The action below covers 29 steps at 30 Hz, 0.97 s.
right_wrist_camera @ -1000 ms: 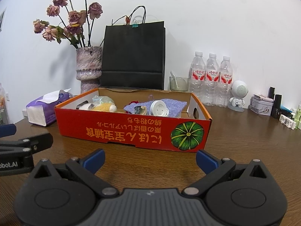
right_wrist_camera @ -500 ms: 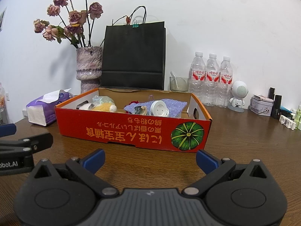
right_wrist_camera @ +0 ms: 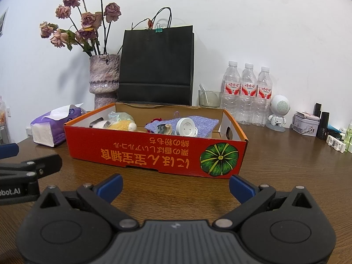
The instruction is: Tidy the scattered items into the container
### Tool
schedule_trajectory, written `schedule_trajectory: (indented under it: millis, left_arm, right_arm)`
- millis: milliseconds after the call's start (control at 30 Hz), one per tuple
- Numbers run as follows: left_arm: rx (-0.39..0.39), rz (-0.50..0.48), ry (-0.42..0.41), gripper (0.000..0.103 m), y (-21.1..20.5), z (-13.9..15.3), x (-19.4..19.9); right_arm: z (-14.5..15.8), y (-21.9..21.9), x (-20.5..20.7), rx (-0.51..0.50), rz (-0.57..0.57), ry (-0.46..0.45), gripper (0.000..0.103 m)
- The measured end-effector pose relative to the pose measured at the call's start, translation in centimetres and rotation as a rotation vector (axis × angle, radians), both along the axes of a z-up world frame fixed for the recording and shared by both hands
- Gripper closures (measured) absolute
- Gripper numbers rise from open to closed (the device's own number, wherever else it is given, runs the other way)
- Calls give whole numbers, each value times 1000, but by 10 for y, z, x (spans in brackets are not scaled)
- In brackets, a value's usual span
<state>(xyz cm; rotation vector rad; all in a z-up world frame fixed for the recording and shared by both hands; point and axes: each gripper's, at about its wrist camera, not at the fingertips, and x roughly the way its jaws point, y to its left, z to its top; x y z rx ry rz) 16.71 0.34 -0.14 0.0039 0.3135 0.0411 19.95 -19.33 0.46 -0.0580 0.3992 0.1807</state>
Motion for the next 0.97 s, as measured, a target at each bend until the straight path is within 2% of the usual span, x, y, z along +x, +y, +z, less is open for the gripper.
schedule_trajectory:
  millis: [967]
  left_arm:
    - [-5, -14, -10, 0, 0, 1, -3]
  right_arm:
    - [0, 1, 0, -1, 0, -1, 0]
